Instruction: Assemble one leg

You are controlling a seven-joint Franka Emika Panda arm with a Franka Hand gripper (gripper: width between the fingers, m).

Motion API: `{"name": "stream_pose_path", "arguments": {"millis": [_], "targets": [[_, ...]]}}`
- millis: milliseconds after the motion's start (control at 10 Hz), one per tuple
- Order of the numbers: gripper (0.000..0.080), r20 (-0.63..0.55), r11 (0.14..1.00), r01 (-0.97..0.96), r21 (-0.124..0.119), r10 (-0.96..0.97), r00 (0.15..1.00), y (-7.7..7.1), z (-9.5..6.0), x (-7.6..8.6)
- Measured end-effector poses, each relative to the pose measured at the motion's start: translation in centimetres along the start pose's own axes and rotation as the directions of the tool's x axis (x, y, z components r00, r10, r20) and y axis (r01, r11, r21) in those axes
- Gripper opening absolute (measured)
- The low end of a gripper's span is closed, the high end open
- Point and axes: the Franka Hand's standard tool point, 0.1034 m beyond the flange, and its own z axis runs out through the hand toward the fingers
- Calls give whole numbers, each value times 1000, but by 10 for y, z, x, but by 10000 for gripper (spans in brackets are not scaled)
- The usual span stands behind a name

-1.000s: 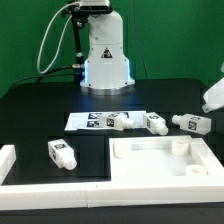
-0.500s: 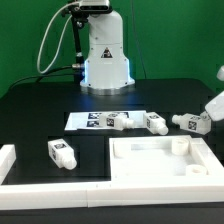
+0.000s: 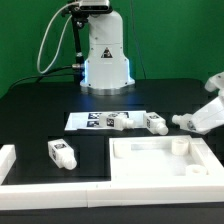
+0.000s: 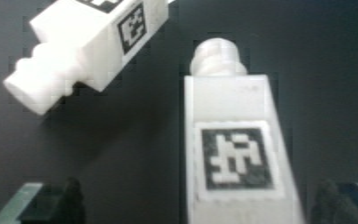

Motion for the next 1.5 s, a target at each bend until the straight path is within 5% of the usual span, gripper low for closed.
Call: {"name": "stream_pose_path", "arguments": {"millis": [200,400,600,700,900,1100,1200,1300,1500], "targets": [[649,3,1000,-23,7,23,1000,3,11,-1],[364,4,1000,-22,7,22,1000,3,12,0],[364,23,1000,-19,14,19,1000,4,9,-6],[286,20,999,-29,31,28,999,14,-16,-20],[286,-44,995,-68,72,71,997,41,-58,-48],[286,-274,988,-78,136,113,955,96,-96,-72],[286,-397,994,-26,104,65,916,124,-94,-73],[287,-506,998,3,58,27,862,136,-86,-66],[287,-611,998,-20,54,49,790,138,-89,-66]]}}
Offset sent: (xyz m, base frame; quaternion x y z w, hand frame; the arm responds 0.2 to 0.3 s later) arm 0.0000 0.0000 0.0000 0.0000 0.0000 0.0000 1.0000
